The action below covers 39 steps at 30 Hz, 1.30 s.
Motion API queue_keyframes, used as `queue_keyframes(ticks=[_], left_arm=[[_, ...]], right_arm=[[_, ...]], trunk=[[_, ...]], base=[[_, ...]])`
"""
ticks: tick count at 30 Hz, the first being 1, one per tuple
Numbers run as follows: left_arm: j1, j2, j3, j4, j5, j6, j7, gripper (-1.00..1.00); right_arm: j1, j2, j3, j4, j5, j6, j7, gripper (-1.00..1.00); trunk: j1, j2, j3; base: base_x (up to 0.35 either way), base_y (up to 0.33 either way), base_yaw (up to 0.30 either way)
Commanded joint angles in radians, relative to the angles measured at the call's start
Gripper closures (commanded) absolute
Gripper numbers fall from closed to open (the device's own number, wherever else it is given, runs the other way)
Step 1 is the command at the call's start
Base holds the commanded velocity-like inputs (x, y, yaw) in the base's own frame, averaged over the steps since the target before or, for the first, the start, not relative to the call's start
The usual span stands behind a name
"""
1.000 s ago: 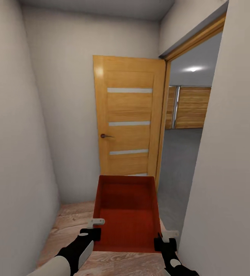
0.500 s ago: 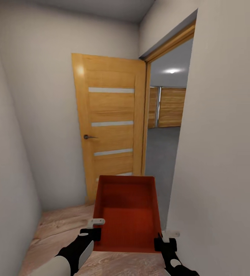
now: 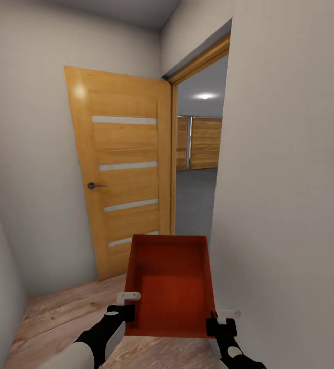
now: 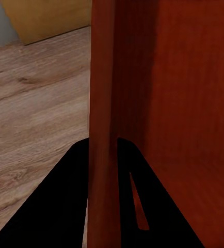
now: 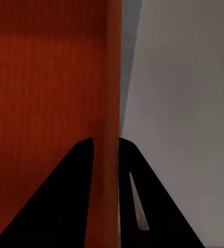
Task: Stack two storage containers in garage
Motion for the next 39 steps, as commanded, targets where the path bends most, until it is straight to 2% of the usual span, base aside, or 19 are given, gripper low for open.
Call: queue_keyframes(ticks=[1,6,20,35,39], left_arm=[[0.001,0.001,-0.005,0.0,0.006,0.007,0.011,1.0],[0.001,0.001,-0.005,0.001,0.006,0.007,0.011,1.0],[0.001,0.001,-0.005,0.001,0.006,0.007,0.011,1.0],[0.001,0.003,-0.003,0.001,0.006,0.007,0.011,1.0],[0.001,0.004,-0.004,0.001,0.006,0.007,0.011,1.0]], right_arm=[[-0.002,0.001,-0.003,-0.006,0.005,-0.045,0.003,1.0],[-0.002,0.001,-0.003,-0.006,0.006,-0.045,0.003,1.0],[-0.002,0.001,-0.003,-0.005,0.007,-0.045,0.003,1.0],[-0.001,0.0,-0.003,-0.006,0.007,-0.045,0.003,1.0],[-0.002,0.0,-0.003,-0.006,0.008,-0.045,0.003,1.0]], trunk=[[0.0,-0.001,-0.002],[0.0,-0.001,-0.002],[0.0,-0.001,-0.002],[0.0,-0.001,-0.002],[0.0,-0.001,-0.002]], base=[[0.108,0.249,-0.283],[0.125,0.276,-0.187],[0.147,0.291,-0.031],[0.229,0.252,-0.262],[0.296,0.187,-0.101]])
